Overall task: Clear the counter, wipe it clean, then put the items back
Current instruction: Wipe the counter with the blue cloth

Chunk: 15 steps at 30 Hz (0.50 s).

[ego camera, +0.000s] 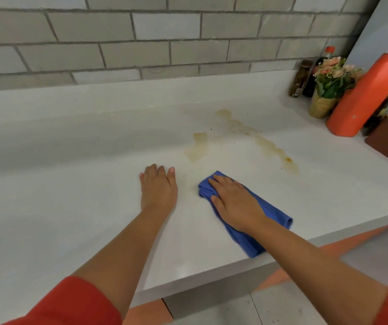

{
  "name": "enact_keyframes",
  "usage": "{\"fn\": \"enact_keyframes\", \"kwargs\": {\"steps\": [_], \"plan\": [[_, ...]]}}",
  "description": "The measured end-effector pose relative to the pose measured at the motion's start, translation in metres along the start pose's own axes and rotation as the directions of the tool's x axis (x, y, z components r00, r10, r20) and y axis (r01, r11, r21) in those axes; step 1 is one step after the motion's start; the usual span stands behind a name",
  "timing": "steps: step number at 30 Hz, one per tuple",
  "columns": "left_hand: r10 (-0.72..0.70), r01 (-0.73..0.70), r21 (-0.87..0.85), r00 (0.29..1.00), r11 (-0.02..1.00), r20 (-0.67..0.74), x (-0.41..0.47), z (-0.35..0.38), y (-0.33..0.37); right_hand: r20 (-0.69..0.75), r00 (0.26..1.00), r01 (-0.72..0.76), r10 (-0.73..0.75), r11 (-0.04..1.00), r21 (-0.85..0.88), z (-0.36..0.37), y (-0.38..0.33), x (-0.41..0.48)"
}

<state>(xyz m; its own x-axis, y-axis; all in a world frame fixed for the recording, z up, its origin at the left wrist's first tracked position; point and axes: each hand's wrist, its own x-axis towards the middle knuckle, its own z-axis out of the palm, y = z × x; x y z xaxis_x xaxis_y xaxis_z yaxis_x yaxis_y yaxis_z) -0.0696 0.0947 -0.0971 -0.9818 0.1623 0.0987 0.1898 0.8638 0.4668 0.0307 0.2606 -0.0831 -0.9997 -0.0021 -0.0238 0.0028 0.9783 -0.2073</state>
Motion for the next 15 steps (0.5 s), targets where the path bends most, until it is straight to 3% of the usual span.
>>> {"fn": "enact_keyframes", "kwargs": {"steps": [4, 8, 10, 15], "plan": [[0.018, -0.018, 0.034, 1.0, 0.999, -0.012, 0.001, 0.001, -0.001, -0.068, 0.964, -0.26, 0.257, 0.964, -0.047, -0.009, 0.04, 0.02], [0.012, -0.012, 0.03, 1.0, 0.999, -0.002, 0.0, 0.001, 0.0, -0.057, 0.895, -0.446, 0.443, 0.892, -0.077, -0.004, 0.019, 0.076], [0.004, -0.005, -0.034, 1.0, 0.999, -0.013, 0.001, 0.0, -0.001, -0.048, 0.92, -0.391, 0.388, 0.917, -0.076, 0.003, -0.006, 0.094], [-0.077, 0.041, -0.376, 0.994, 0.926, -0.082, -0.003, -0.01, 0.002, 0.006, 1.0, -0.013, 0.013, 1.0, -0.003, 0.011, -0.05, 0.045]]}}
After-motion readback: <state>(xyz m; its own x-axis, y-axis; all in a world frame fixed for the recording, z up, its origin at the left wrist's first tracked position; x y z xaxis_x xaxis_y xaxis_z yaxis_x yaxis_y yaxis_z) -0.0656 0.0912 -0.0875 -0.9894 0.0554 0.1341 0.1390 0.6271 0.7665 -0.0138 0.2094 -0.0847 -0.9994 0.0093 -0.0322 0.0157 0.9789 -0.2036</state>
